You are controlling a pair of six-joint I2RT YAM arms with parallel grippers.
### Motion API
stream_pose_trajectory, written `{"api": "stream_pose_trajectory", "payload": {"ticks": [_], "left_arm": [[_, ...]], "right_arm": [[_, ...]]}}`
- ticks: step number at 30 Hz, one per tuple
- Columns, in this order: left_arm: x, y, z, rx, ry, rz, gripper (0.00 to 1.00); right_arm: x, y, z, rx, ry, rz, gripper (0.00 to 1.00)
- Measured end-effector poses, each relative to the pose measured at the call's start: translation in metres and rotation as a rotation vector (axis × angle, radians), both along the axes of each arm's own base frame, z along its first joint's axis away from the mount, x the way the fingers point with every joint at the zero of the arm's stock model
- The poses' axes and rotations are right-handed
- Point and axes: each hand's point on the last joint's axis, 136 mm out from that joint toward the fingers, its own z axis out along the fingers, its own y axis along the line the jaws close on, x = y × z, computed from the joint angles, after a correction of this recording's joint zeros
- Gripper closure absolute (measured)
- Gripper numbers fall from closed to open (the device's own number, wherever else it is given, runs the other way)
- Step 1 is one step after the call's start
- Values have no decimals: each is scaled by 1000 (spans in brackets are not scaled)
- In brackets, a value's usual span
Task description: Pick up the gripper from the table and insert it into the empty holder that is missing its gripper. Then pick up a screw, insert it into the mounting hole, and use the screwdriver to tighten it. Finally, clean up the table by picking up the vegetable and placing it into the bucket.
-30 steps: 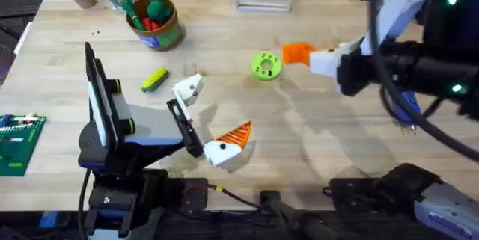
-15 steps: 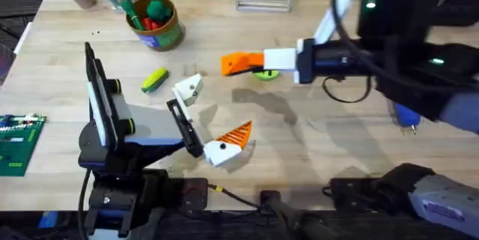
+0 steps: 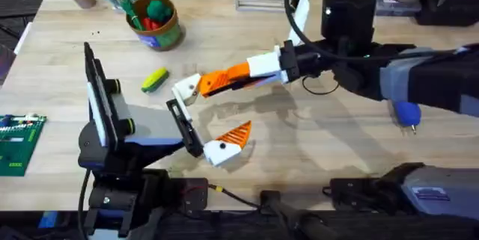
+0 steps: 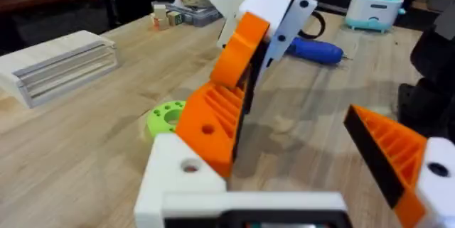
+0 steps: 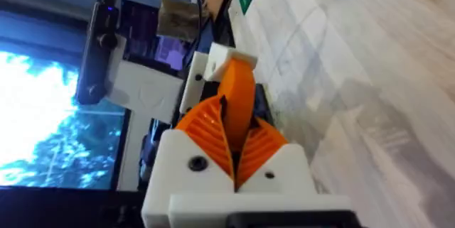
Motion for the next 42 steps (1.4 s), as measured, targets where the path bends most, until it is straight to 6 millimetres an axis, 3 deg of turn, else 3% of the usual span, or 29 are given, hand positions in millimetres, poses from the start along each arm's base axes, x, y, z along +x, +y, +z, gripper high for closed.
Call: {"api": "stream_pose_trajectory", "payload": {"ticks": [12, 32, 42], "left_arm": [[0, 0, 0, 0, -1, 0, 8], [9, 6, 0, -2, 7, 61, 8], [10, 7, 1, -5, 10, 71, 8]], "right_arm": [[-8, 2, 3, 21, 37, 45, 991], [4, 33, -16, 71, -7, 43, 992], [7, 45, -15, 73, -7, 0, 992]]}}
